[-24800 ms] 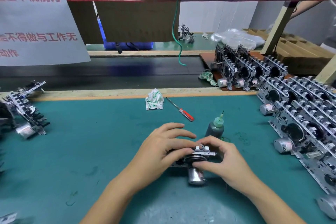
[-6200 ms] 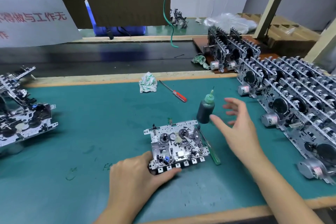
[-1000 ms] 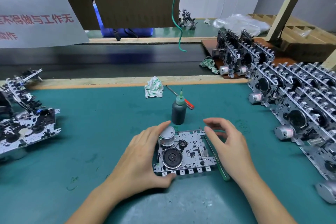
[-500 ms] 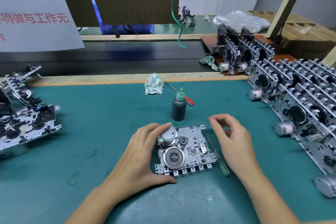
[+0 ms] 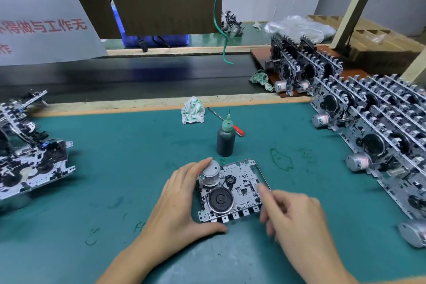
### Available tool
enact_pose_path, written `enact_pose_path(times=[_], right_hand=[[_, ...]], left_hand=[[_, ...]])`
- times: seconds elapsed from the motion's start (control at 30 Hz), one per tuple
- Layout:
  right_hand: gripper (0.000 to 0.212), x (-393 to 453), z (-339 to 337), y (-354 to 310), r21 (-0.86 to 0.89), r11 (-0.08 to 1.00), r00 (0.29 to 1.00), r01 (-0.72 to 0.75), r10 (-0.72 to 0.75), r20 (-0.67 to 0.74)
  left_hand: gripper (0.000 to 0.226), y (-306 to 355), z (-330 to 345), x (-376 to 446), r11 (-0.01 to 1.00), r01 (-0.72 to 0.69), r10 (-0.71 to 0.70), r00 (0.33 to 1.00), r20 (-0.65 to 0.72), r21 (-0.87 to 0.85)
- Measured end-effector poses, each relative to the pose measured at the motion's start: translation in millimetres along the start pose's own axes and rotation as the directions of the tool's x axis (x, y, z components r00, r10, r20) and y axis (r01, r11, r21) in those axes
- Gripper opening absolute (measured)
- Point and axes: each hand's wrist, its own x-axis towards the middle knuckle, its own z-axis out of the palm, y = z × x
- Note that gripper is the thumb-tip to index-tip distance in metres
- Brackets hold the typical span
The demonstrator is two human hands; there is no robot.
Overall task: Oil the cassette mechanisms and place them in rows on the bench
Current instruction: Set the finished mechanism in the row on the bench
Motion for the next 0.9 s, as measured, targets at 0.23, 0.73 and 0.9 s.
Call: enact_pose_path(times=[0.23, 0.73, 0.9], right_hand=[[0.056, -6, 13, -3, -0.014, 0.977, 0.957, -0.214, 0.212, 0.199], [0.038, 35, -50, -15, 0.008, 0.993, 0.929, 0.114, -0.104, -0.356], [0.034, 80, -95, -4, -0.419, 0.897, 0.895, 0.138, -0.294, -0.336]], left_hand=[[0.077, 2, -7, -1, 0.998, -0.013, 0.017, 0.998, -0.057, 0.057], [0.031, 57, 6, 42, 0.986, -0.138, 0.122, 0.979, -0.163, -0.091], [0.036, 87, 49, 99, 0.969, -0.123, 0.139, 0.988, -0.061, 0.216]])
